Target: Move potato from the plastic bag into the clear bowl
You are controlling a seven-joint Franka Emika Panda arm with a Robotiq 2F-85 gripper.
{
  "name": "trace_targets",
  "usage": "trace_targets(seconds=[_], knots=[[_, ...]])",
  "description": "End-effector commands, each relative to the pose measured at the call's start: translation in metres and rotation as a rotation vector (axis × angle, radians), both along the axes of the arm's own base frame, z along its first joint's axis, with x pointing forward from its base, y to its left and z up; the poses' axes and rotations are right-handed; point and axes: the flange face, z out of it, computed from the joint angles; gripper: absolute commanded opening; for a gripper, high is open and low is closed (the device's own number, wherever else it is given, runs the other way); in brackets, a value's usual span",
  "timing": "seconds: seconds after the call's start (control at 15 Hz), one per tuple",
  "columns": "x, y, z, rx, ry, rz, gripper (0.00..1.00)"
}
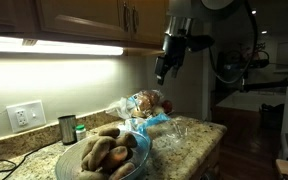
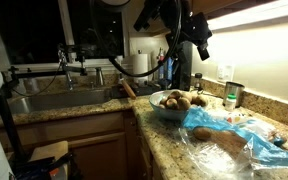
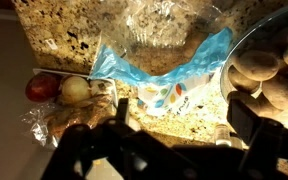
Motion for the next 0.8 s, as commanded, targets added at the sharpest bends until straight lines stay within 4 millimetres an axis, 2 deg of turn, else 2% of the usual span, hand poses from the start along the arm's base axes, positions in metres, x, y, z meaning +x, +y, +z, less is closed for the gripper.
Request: trace_targets(seconds=[0.0, 0.73], knots=[[0.005, -0.003, -0.007, -0.001, 0.036, -0.010, 1.00], [0.044, -0.036, -0.069, 0.023, 0.236, -0.083, 1.00]])
